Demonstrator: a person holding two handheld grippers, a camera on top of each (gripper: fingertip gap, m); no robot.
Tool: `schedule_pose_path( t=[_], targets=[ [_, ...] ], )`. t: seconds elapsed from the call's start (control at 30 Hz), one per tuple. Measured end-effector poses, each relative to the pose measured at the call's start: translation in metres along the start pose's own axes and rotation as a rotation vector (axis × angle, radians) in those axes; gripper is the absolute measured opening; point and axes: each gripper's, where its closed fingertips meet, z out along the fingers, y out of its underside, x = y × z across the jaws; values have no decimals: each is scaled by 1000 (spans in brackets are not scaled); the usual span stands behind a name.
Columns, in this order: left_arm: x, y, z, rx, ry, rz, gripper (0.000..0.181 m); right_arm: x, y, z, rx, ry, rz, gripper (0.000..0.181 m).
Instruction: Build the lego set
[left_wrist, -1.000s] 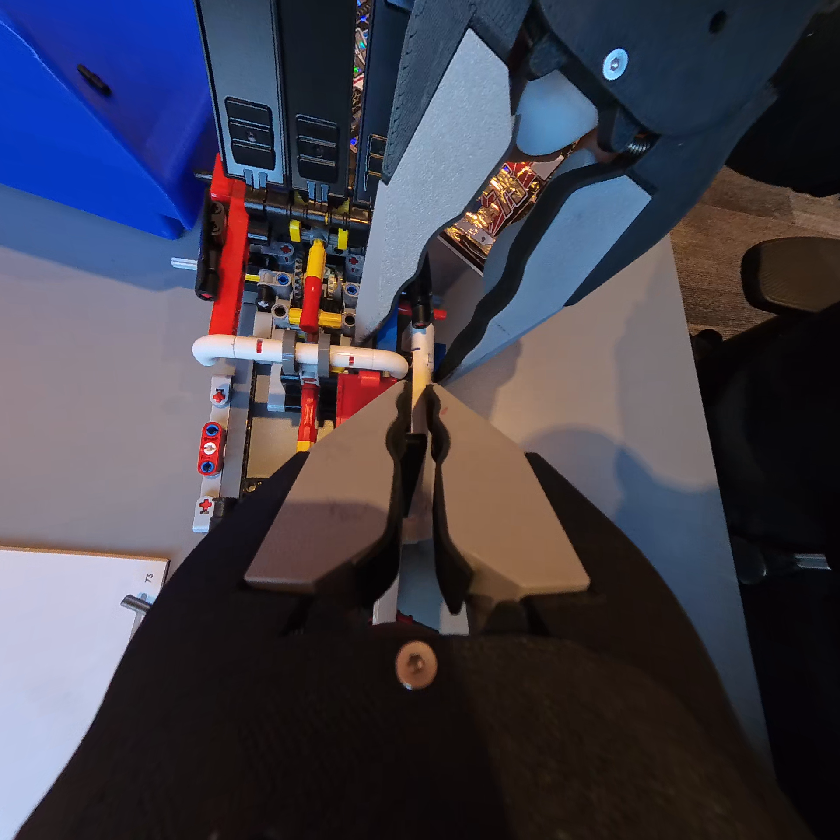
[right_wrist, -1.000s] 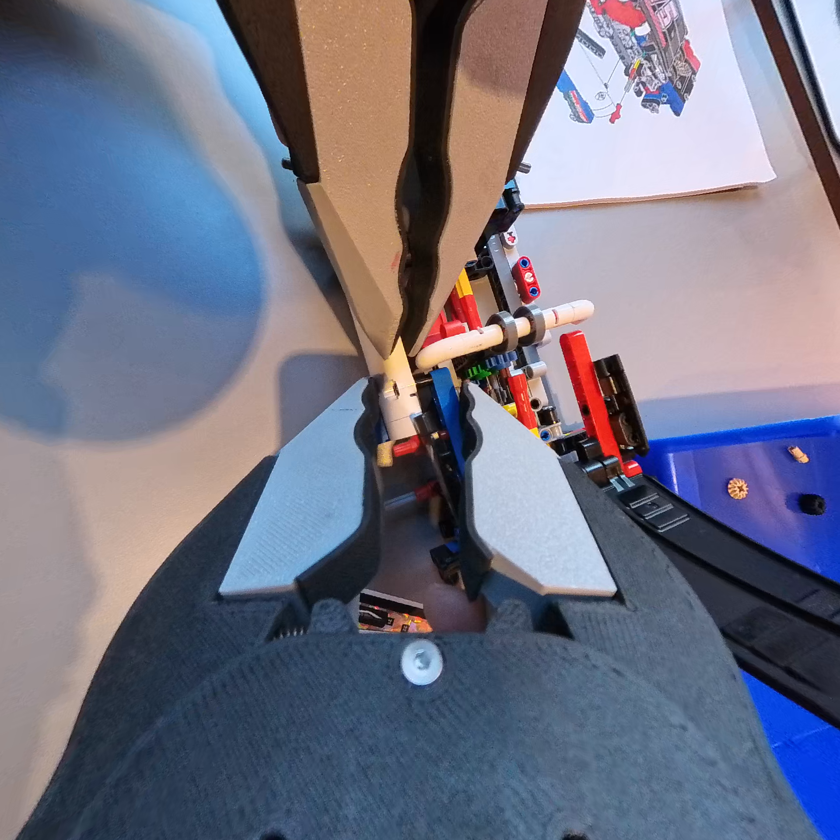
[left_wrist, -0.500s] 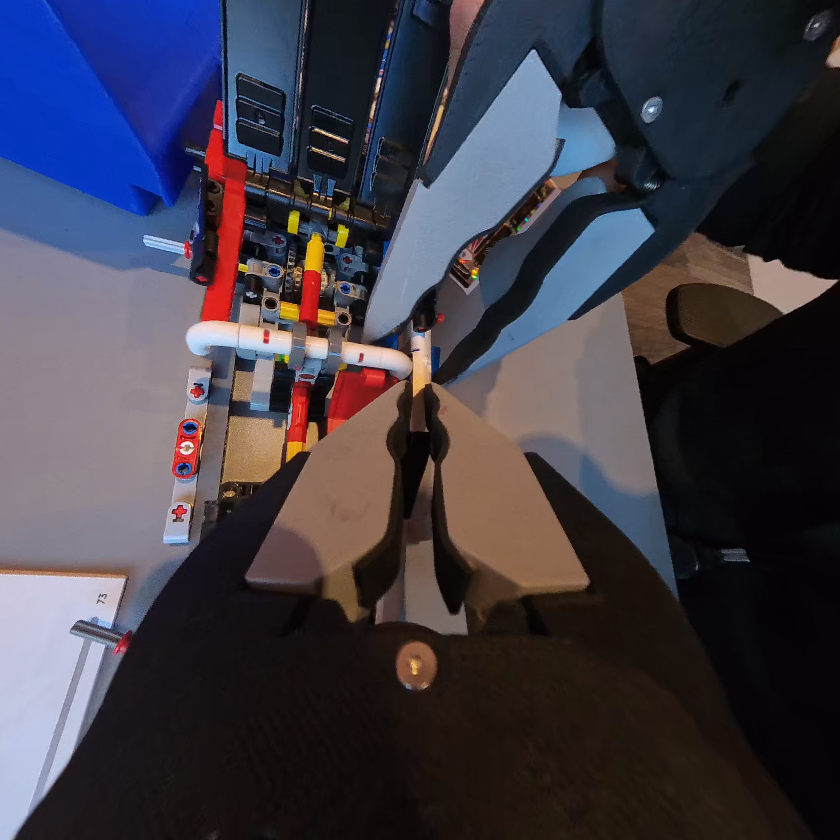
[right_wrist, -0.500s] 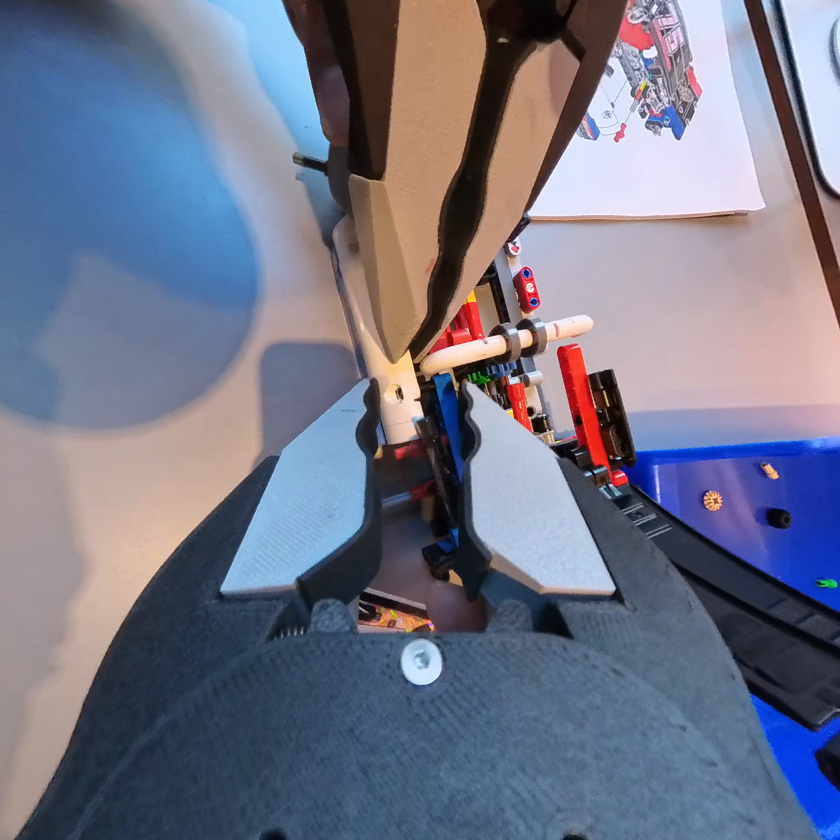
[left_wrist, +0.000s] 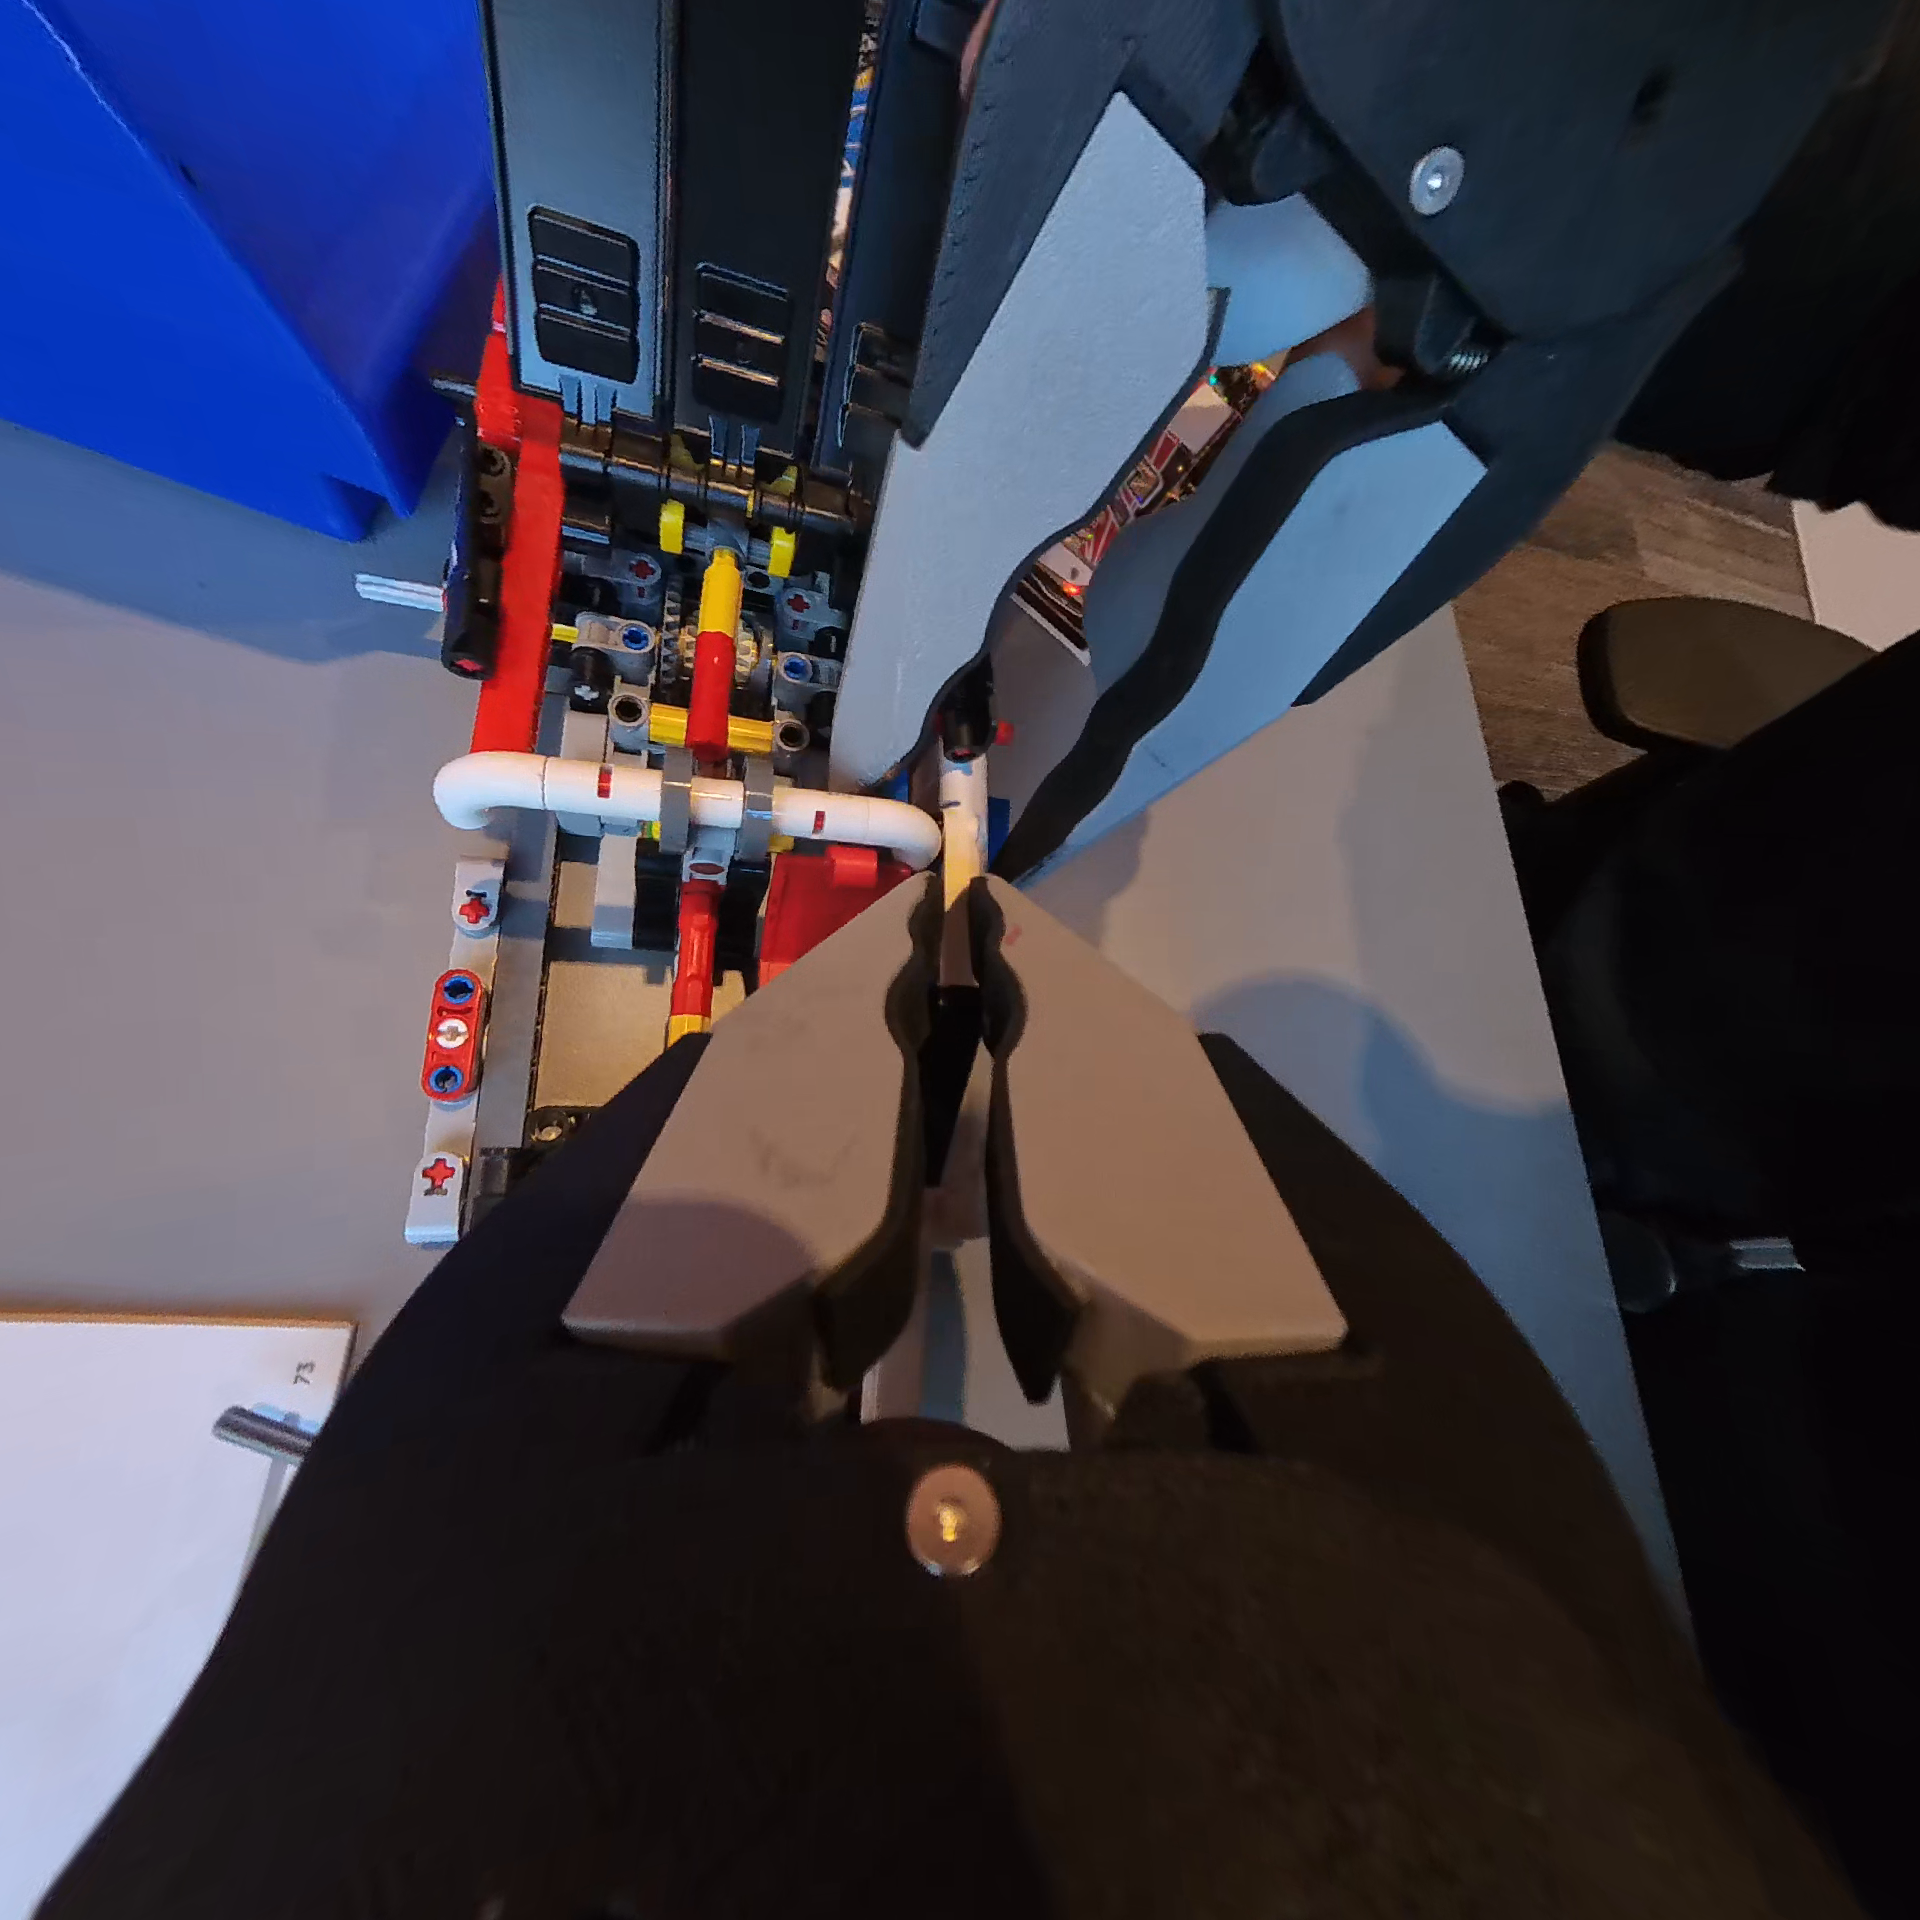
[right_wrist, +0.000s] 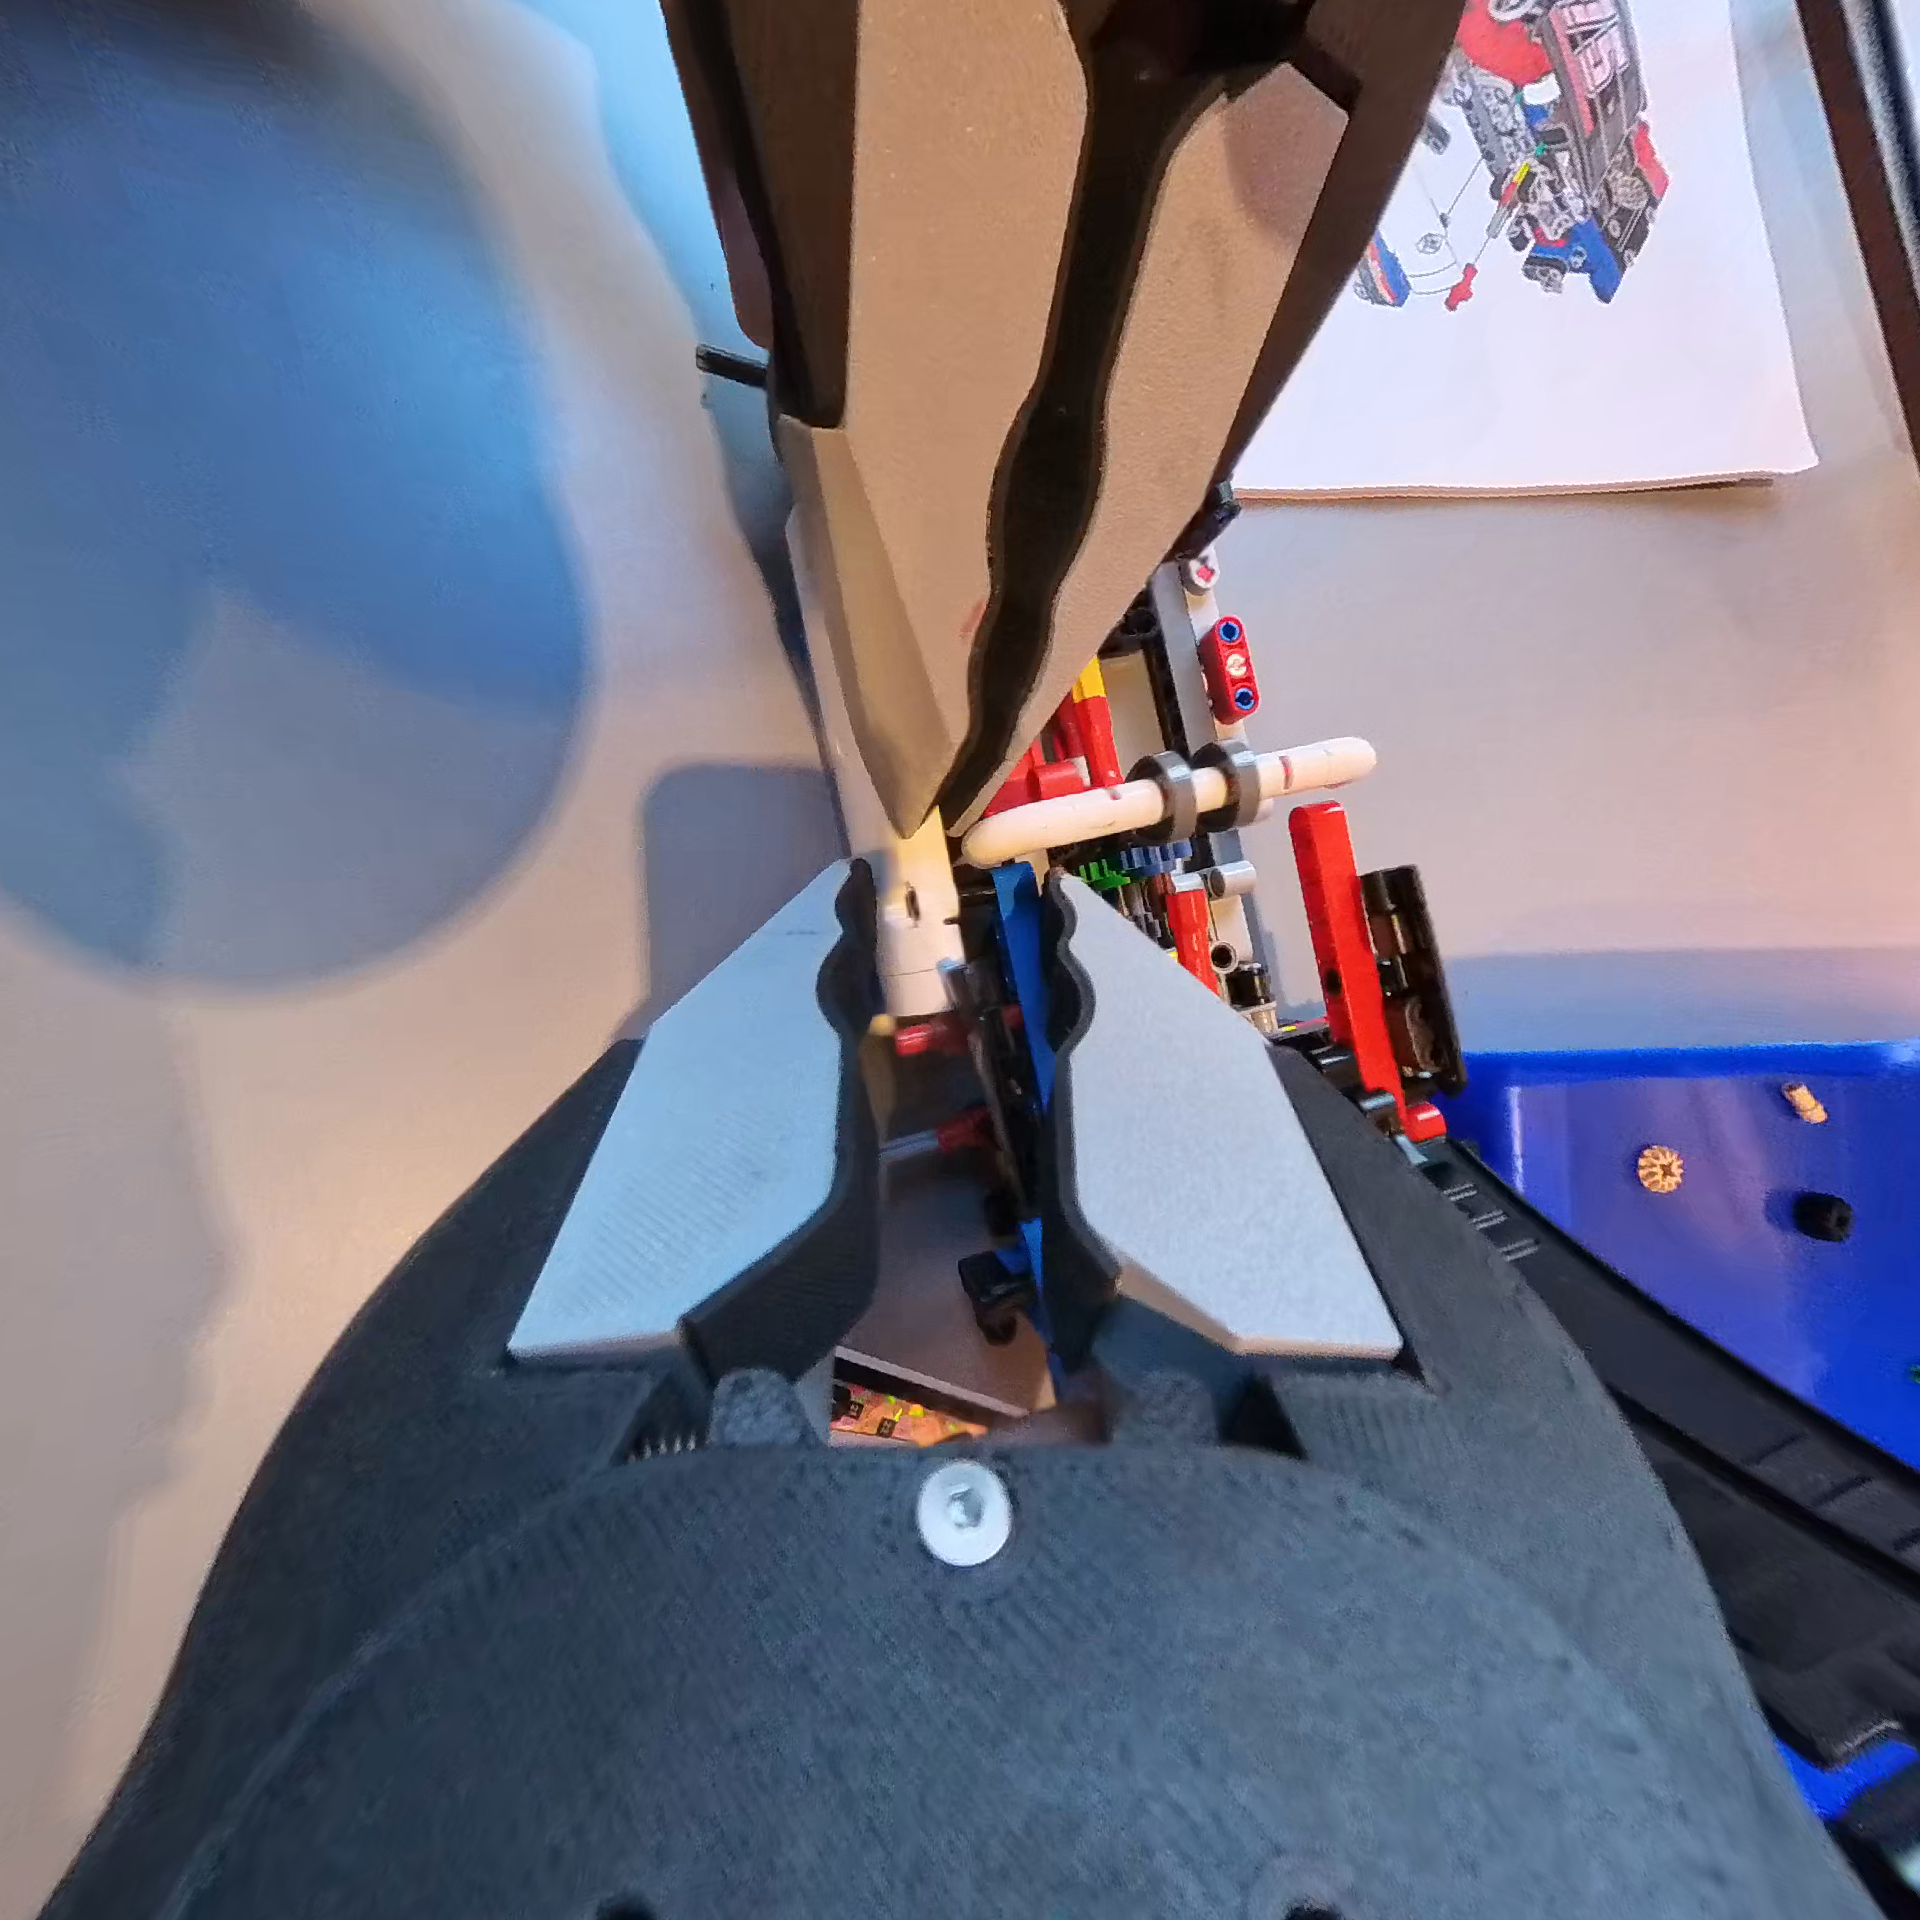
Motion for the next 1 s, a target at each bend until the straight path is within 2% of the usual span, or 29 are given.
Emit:
schedule_pose_path(
  t=[0.23,0.4,0.73,0.9,1.0],
  targets=[
    [1,-1,1,-1,-1,10,2,-1,0,-2,-15,-53,2,27],
    [0,-1,1,13,34,-55,1,-1,3,0,-59,-40,-91,29],
    [-4,-4,0,47,46,-113,0,1,4,1,-106,-69,-42,31],
    [-6,-6,-1,65,48,-124,0,4,5,3,-134,-22,-71,32],
    [-5,-3,-1,39,31,-95,0,3,4,3,-98,-21,-76,32]
  ],
)
